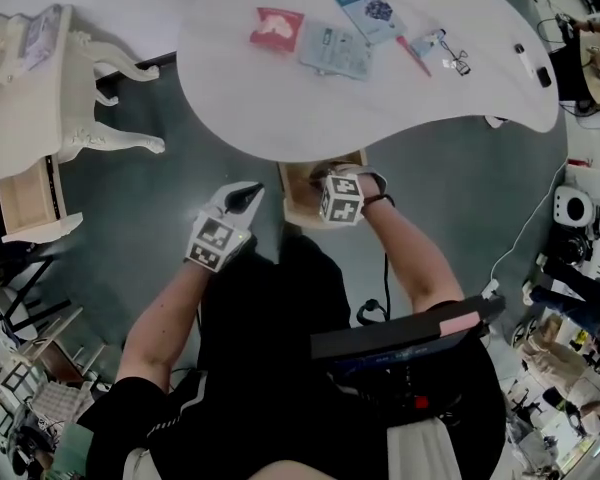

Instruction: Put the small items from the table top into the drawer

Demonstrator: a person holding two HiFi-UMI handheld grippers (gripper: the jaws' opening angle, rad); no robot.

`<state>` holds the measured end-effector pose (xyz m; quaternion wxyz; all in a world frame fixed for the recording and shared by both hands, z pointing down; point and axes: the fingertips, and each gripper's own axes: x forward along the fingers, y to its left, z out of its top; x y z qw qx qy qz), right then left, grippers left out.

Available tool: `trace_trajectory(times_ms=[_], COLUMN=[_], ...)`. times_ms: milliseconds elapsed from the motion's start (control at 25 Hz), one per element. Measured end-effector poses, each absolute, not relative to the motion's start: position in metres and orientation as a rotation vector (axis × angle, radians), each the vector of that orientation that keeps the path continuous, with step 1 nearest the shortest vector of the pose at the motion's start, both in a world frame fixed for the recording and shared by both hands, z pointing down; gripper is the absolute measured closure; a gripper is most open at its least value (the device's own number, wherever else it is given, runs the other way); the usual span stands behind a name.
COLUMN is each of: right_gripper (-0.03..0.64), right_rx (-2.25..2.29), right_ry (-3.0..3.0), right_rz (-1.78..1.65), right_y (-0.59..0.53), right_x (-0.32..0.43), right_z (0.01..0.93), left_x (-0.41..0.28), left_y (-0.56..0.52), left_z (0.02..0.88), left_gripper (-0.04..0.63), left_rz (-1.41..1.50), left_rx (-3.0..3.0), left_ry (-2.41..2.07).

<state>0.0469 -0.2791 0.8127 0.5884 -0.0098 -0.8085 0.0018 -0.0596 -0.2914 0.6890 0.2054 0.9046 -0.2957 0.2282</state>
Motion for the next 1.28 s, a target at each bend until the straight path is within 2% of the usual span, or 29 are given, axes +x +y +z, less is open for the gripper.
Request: trace_trajectory(times_ms=[1280], right_gripper=[0.566], right_rx=[-0.072], right_ry=[-1.663], right_rz=[-0.051], right_y=[-0.293], right_x=[0.054], right_z=[0.905], left_x=[-0.076], left_y=[-0.289], left_z=[0.702], left_gripper=[0.595], left_rz=[0.583], left_rx=[2.495], left_ry=[-0.915])
